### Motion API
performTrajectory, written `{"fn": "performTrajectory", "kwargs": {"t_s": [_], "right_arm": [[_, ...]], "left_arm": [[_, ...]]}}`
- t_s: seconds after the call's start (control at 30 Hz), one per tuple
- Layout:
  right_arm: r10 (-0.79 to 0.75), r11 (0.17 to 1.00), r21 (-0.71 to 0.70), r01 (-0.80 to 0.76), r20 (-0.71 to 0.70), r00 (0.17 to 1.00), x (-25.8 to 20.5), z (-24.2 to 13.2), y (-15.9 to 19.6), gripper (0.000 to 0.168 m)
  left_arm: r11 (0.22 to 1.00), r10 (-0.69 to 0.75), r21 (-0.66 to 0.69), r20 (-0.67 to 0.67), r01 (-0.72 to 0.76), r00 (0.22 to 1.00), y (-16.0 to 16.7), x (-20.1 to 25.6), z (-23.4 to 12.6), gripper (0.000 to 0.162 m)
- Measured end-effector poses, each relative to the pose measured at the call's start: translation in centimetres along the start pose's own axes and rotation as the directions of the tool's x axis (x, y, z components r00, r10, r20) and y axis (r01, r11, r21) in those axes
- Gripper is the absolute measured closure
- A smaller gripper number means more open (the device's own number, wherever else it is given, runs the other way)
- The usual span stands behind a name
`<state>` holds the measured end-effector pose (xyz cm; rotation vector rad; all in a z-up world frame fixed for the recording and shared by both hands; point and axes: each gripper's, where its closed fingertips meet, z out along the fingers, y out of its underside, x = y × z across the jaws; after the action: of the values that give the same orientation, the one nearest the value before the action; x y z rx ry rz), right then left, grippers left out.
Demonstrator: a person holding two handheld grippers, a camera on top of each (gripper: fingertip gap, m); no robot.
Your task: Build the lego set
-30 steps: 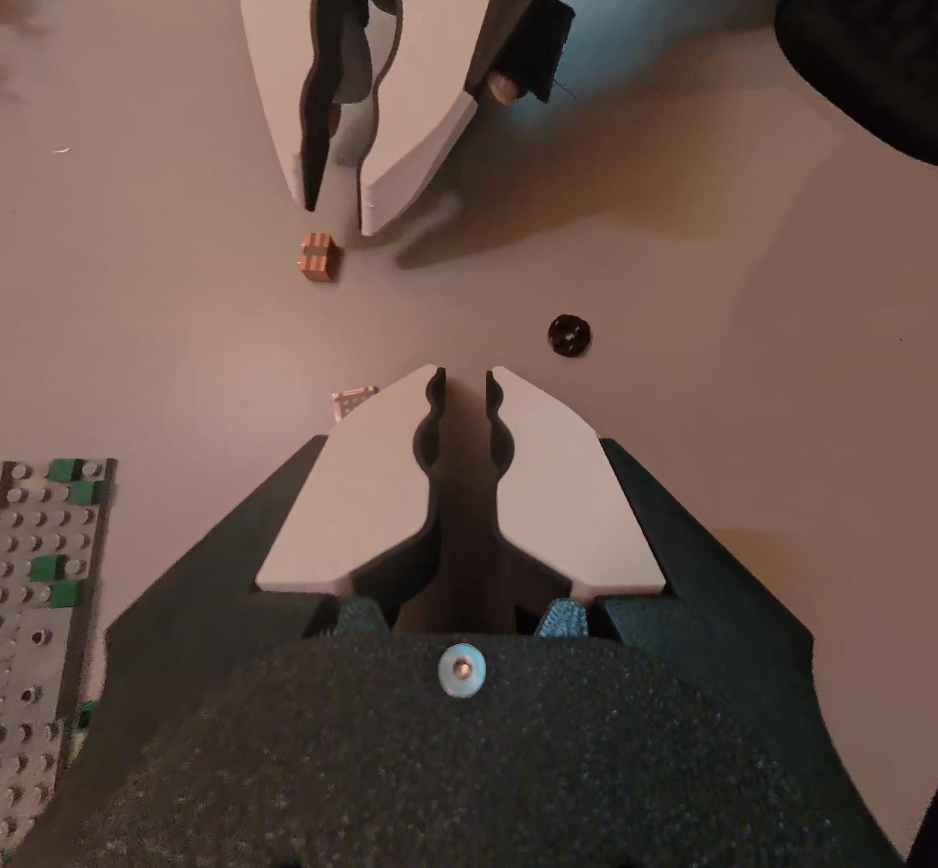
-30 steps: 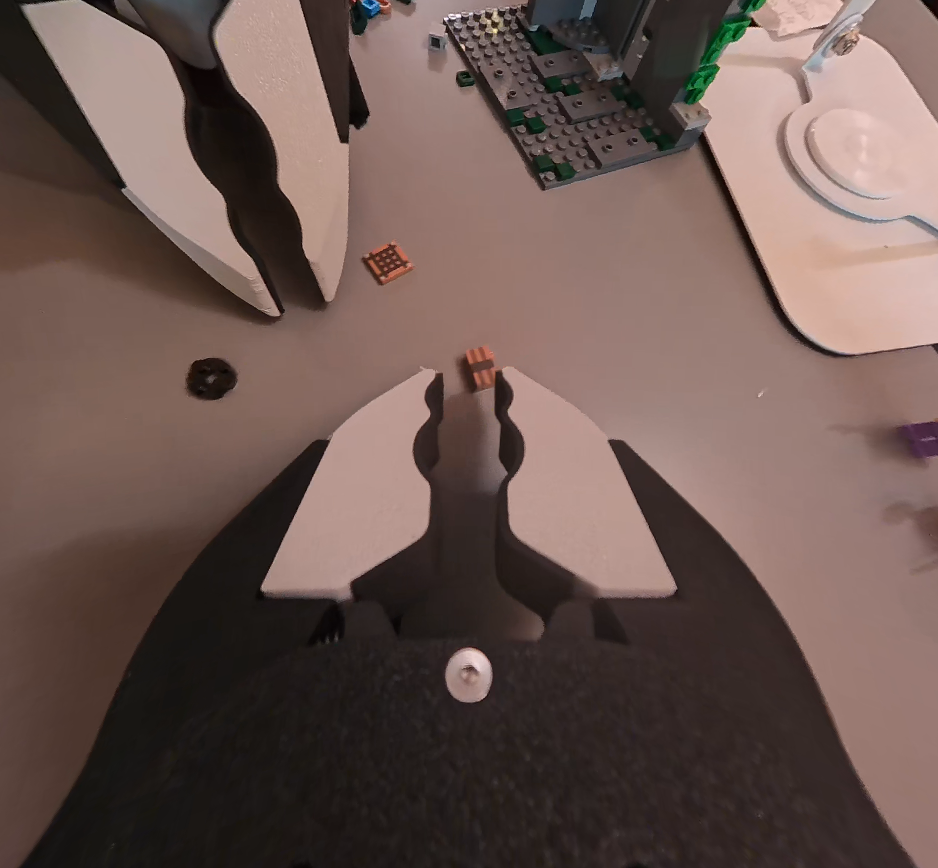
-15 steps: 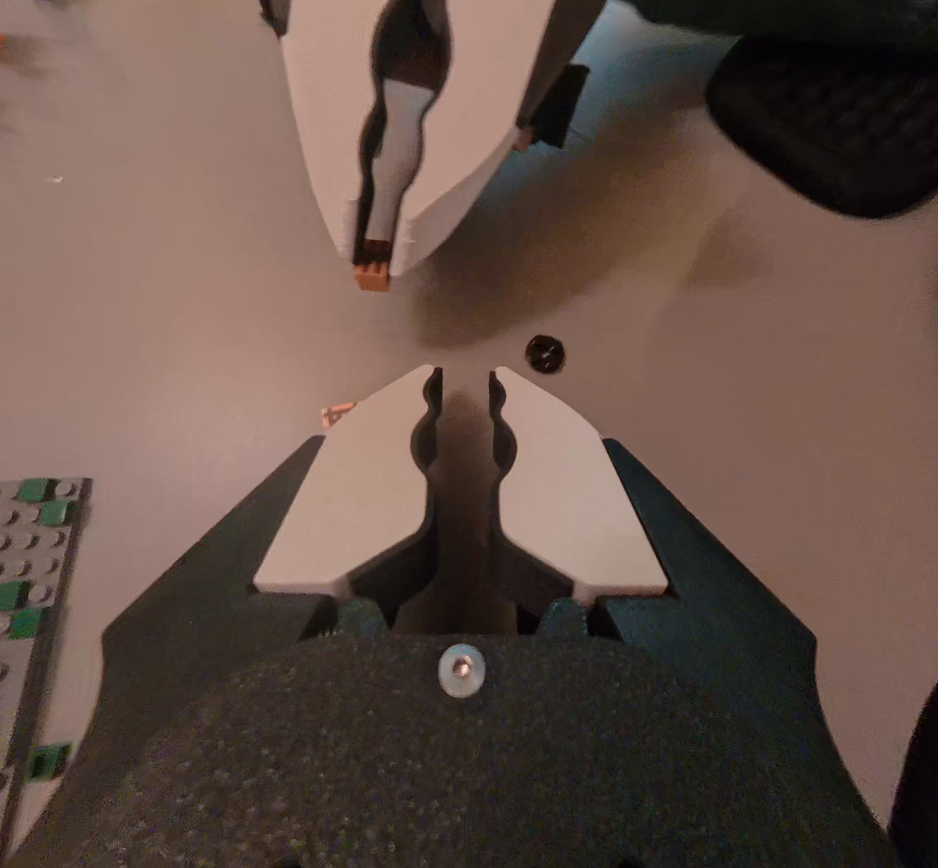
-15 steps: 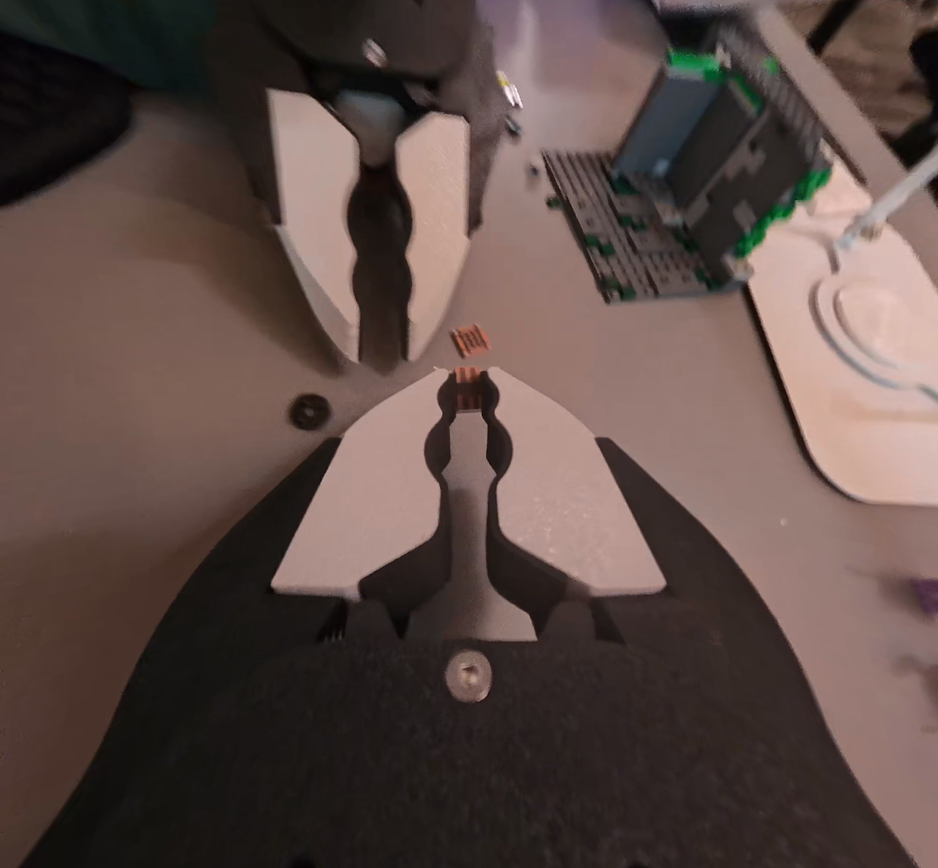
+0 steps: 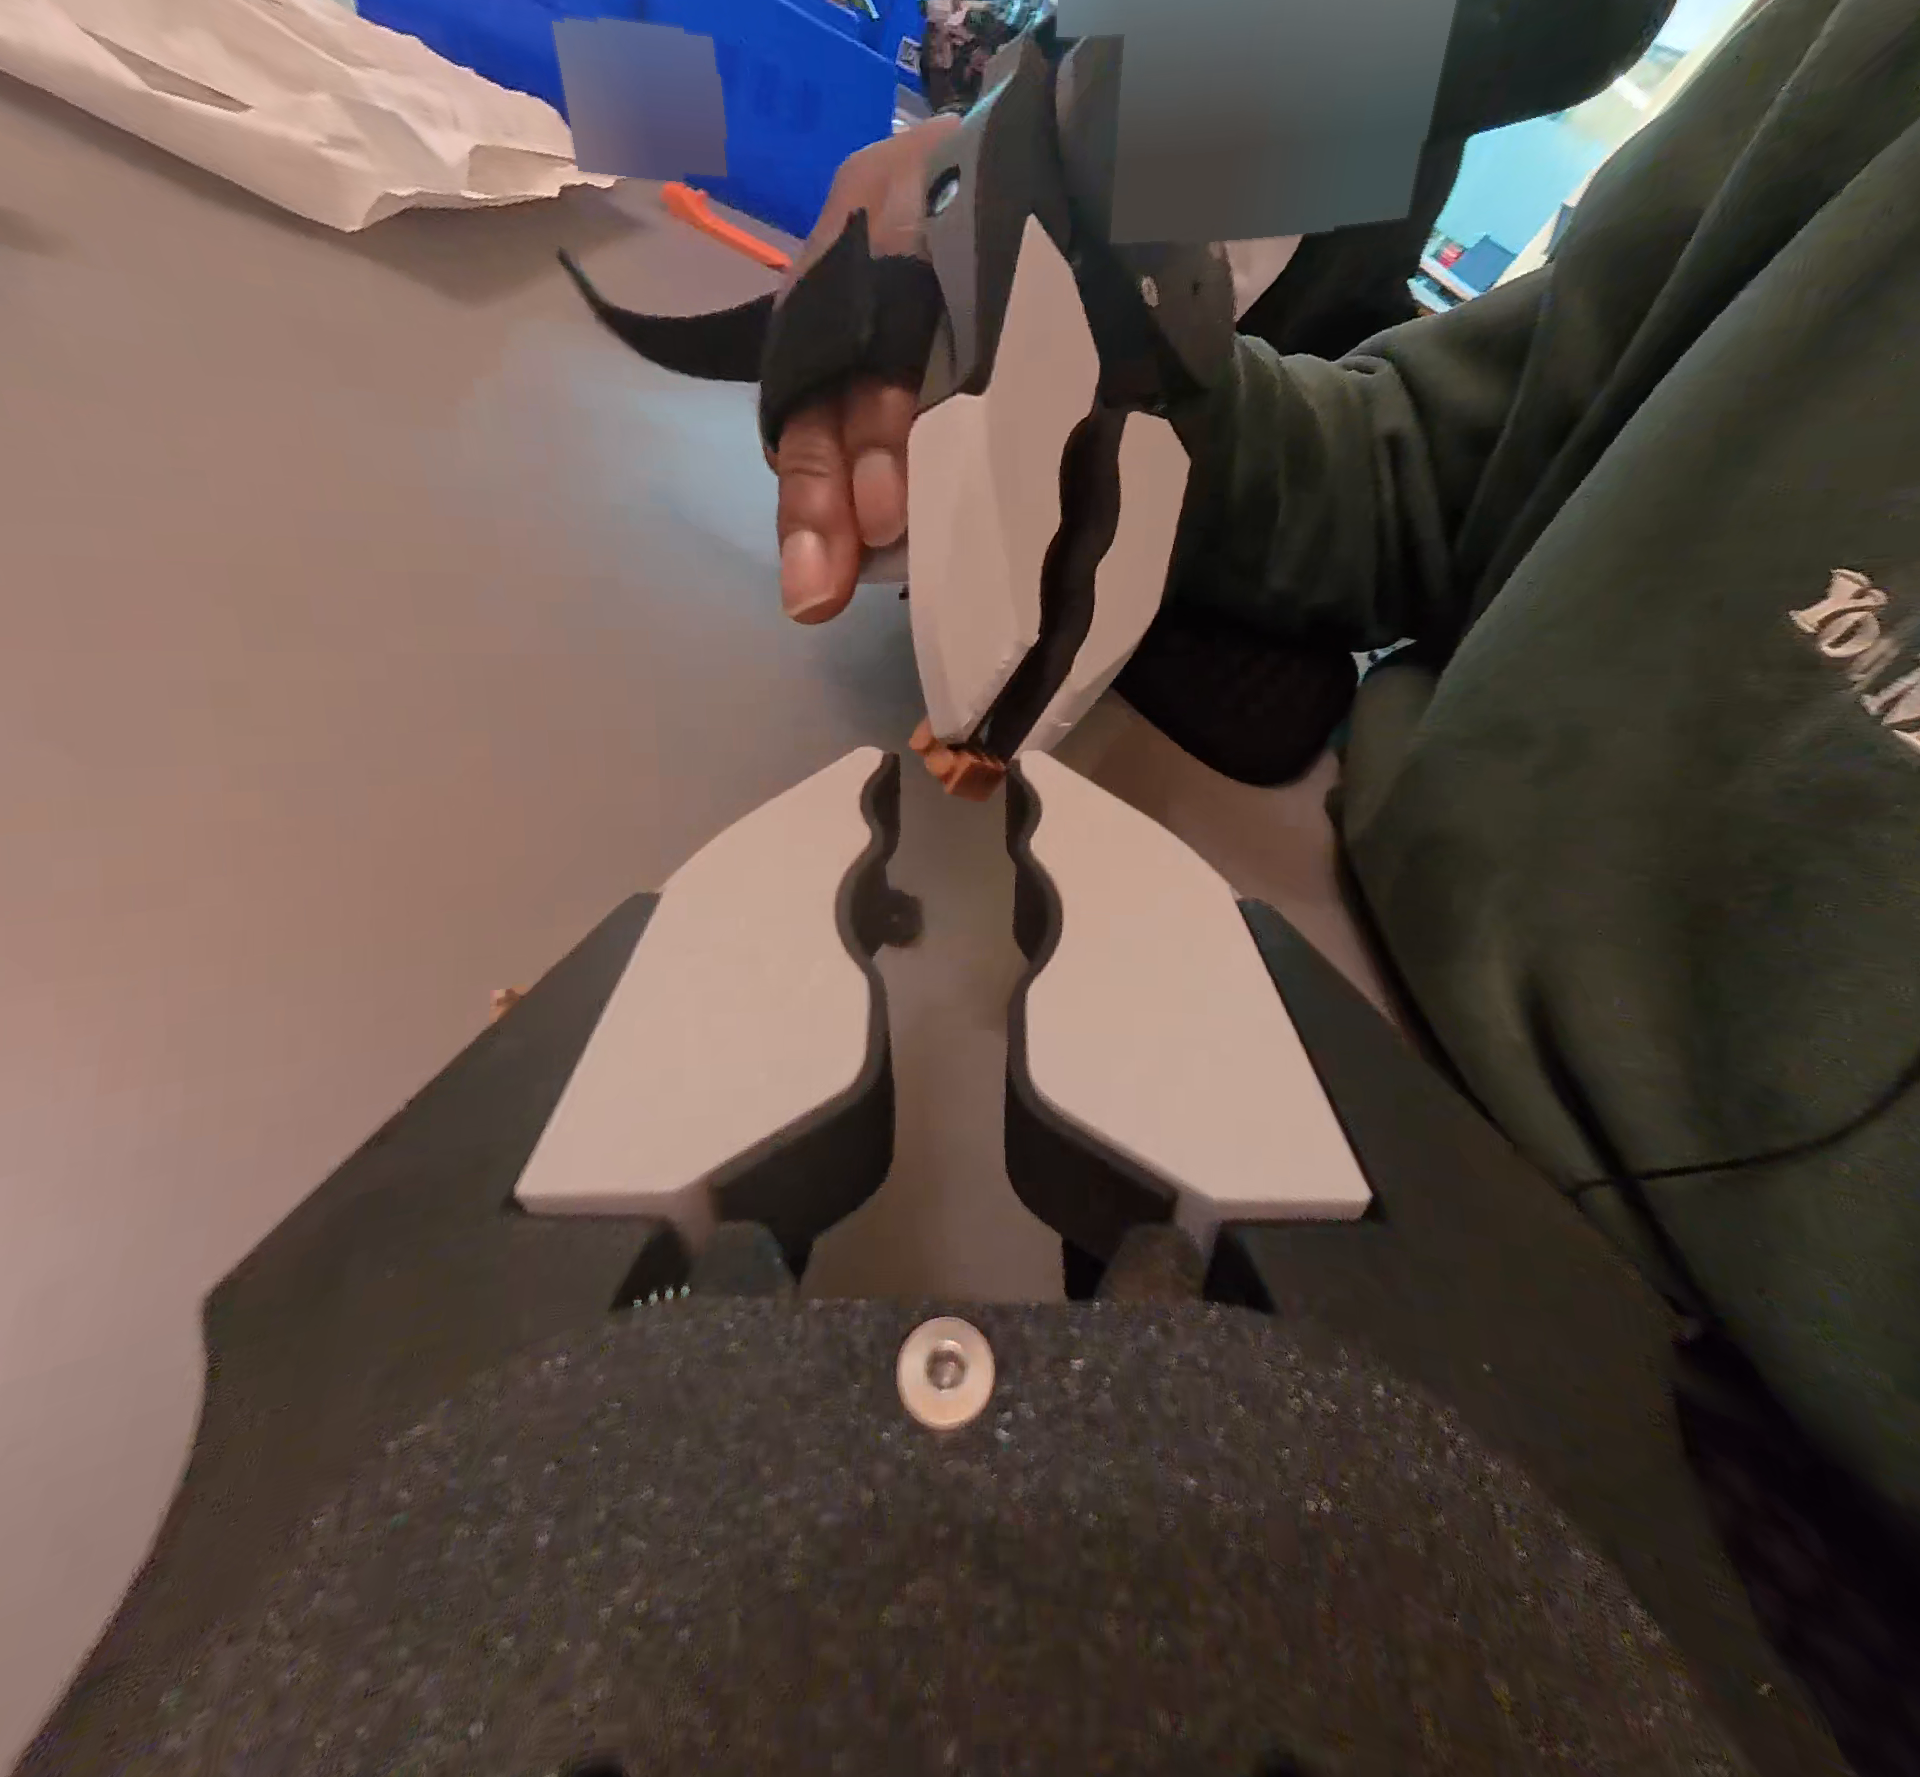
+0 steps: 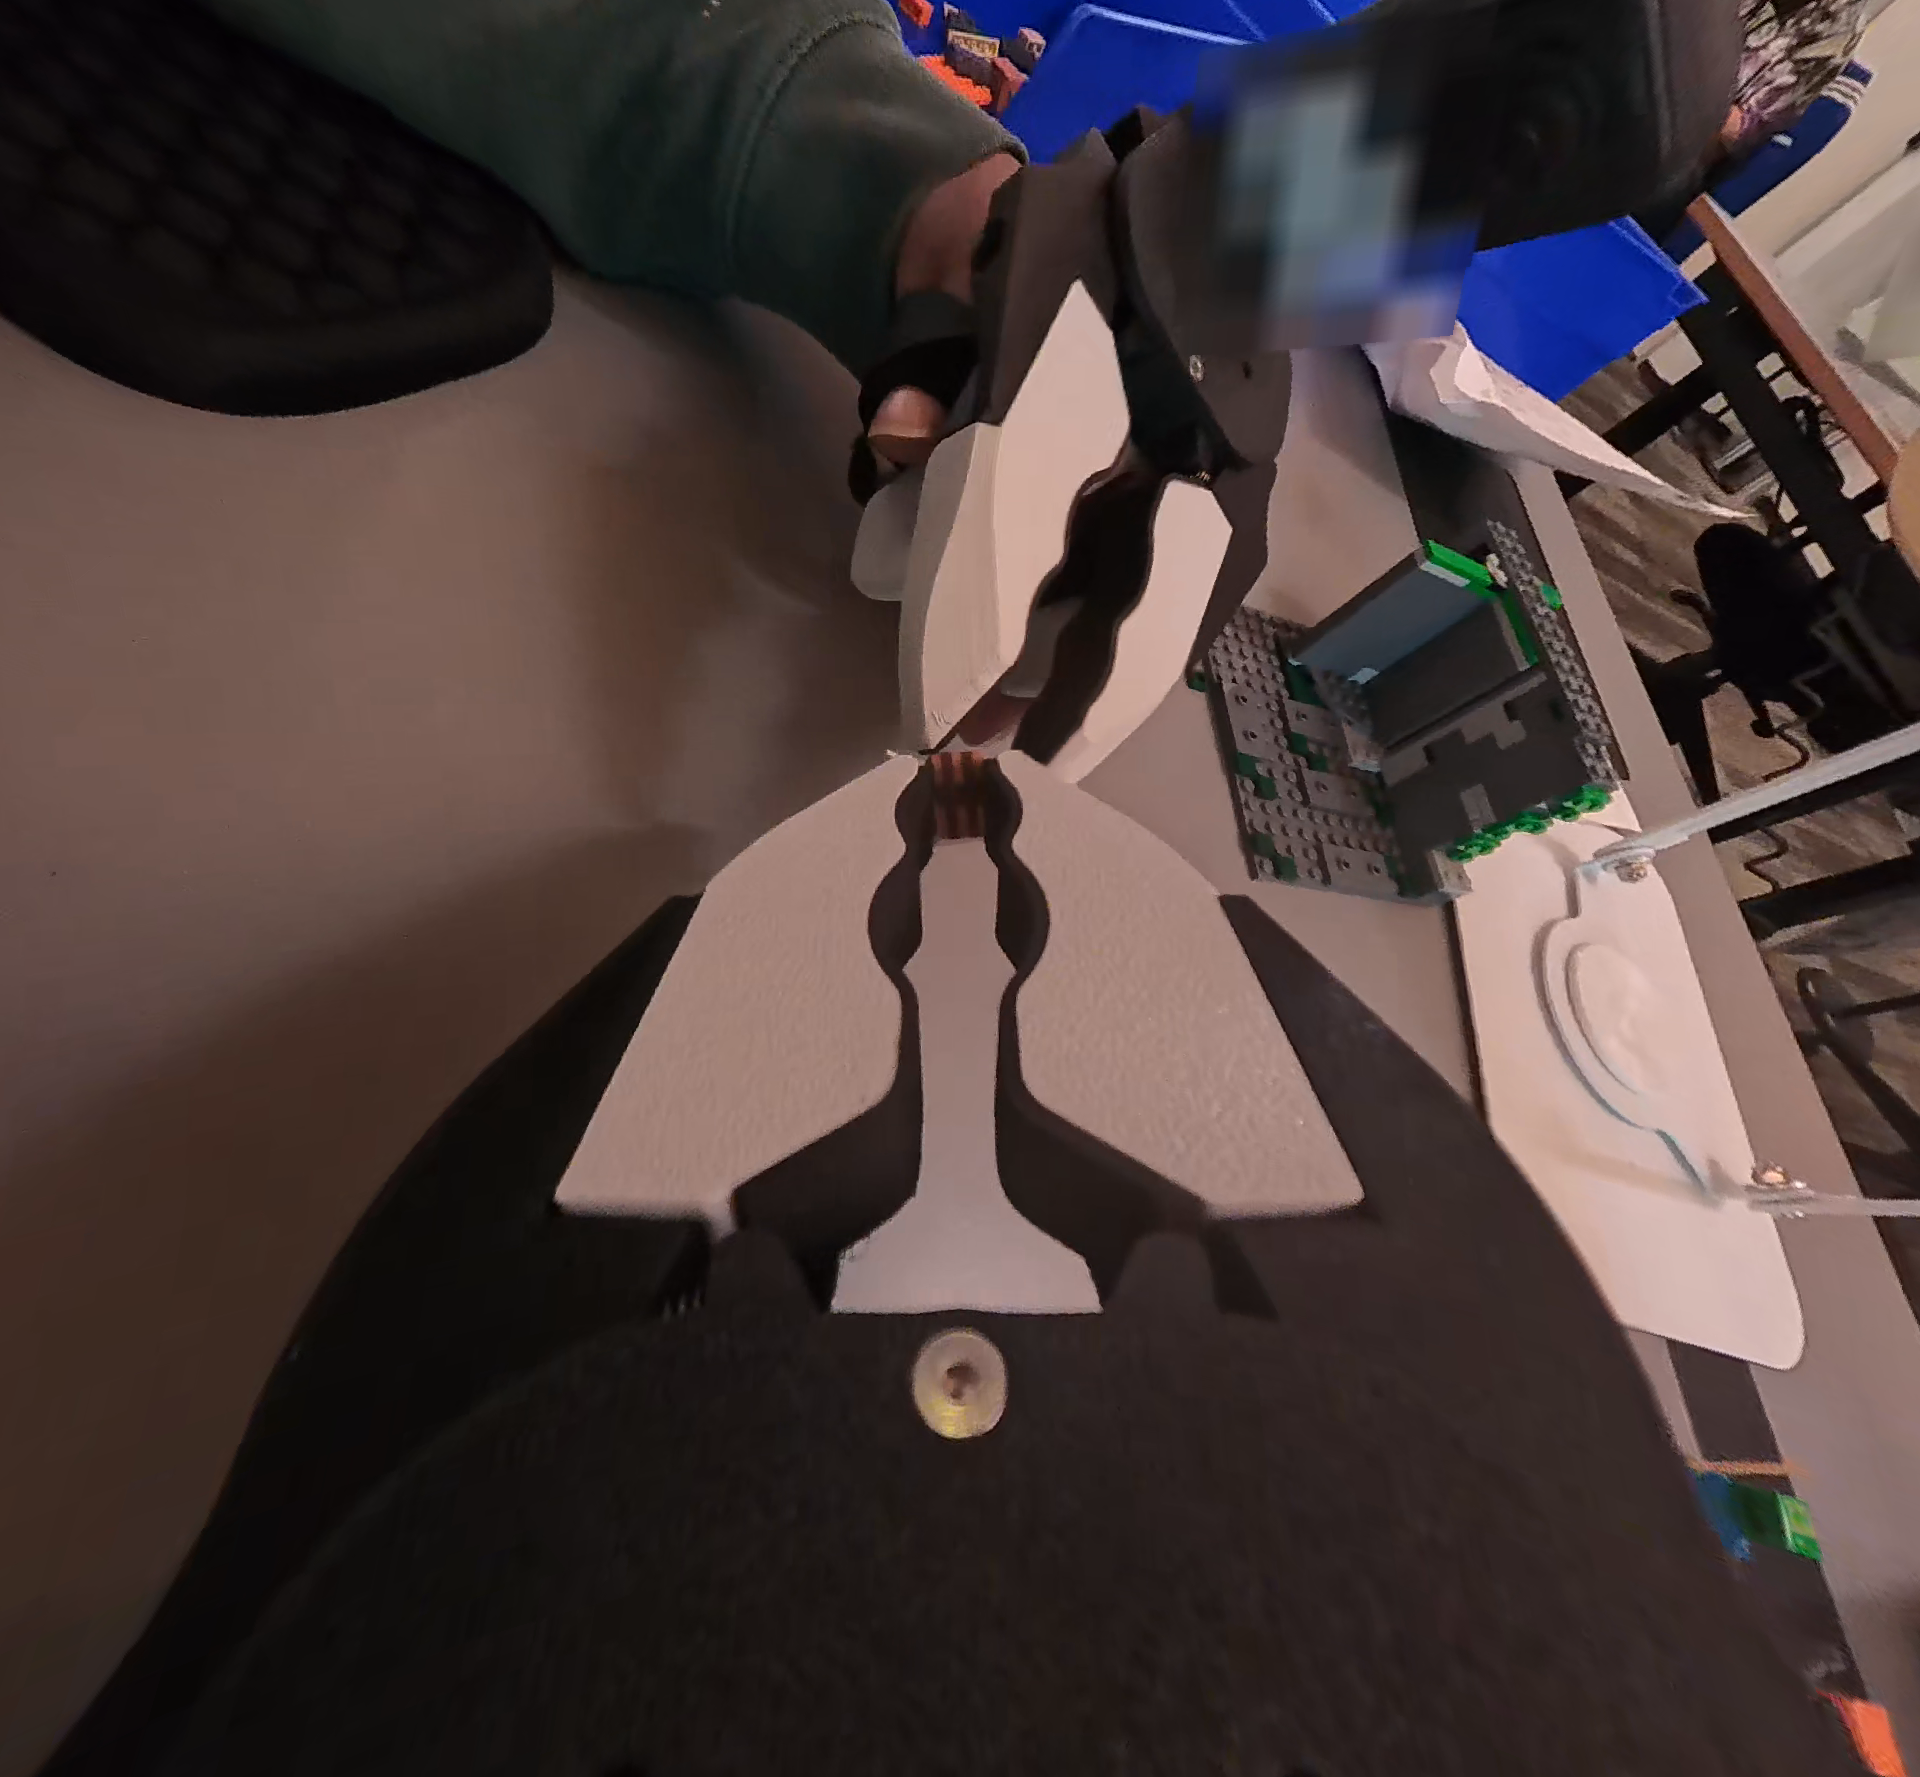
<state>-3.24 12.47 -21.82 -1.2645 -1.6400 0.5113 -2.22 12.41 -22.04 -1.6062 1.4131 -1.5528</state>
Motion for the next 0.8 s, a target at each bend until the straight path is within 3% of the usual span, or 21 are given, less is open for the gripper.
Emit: {"fn": "performTrajectory", "kwargs": {"t_s": [0.3,0.5,0.6,0.8], "right_arm": [[-0.121,0.991,-0.061,0.117,-0.062,0.991,0.3,0.1,-0.1,0.16],[-0.152,0.985,-0.095,0.142,-0.101,0.983,0.8,0.3,0.3,0.159],[-0.068,0.994,-0.09,0.059,-0.106,0.992,1.2,0.4,0.7,0.157],[0.305,0.952,-0.017,-0.306,-0.03,0.952,2.1,-0.7,1.7,0.147]], "left_arm": [[0.99,-0.13,0.042,-0.066,0.133,0.989,-0.6,0.2,-0.3,0.148],[0.986,-0.159,0.043,-0.02,0.16,0.987,-0.6,-0.6,-0.3,0.153],[0.993,-0.112,0.028,0.055,0.111,0.992,-0.7,-1.3,-0.4,0.154],[0.994,0.081,-0.096,0.304,-0.054,0.949,-0.5,-2.8,-0.9,0.156]]}}
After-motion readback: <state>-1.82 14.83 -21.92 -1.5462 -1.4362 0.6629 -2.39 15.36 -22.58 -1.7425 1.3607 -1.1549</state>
